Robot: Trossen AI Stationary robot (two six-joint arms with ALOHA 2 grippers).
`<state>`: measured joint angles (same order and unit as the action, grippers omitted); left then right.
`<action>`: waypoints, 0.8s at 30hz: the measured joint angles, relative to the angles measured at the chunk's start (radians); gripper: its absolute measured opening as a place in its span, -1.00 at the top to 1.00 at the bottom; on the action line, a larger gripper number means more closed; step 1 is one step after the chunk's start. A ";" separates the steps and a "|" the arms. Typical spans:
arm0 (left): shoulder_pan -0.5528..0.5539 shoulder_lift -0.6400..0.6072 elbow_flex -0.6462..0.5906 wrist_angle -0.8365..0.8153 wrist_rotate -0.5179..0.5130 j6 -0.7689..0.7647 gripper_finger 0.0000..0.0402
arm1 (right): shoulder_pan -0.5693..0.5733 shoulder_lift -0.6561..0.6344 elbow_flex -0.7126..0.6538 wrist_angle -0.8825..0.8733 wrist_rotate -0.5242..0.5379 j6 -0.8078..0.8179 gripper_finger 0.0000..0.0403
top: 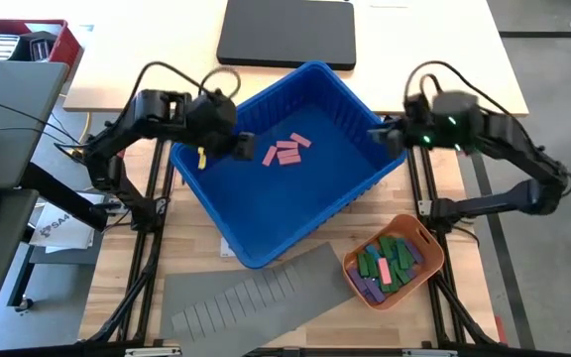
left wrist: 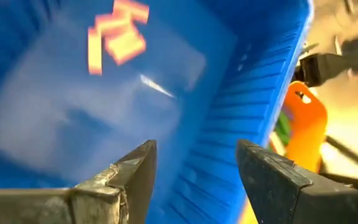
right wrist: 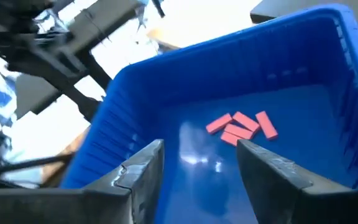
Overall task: Sort blocks
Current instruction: Adjust the blue bin
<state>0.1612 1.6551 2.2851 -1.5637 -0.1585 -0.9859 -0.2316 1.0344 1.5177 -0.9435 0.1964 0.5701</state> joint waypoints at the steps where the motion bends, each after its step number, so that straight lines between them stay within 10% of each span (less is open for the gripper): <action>1: -0.014 -0.004 -0.018 -0.003 0.006 -0.077 -0.06 | -0.058 0.014 0.000 0.006 -0.066 -0.044 0.00; 8: -0.087 -0.030 -0.192 -0.010 0.185 -0.359 -0.27 | -0.302 0.168 -0.007 0.029 -0.378 -0.293 -0.34; 24: -0.504 -0.197 -0.539 -0.006 0.044 -1.199 -0.36 | -0.453 0.255 -0.007 0.058 -0.433 -0.519 -0.56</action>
<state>-0.3427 1.4586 1.7463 -1.5696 -0.1141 -2.1853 -0.6851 1.2896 1.5108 -0.8856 -0.2371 0.0509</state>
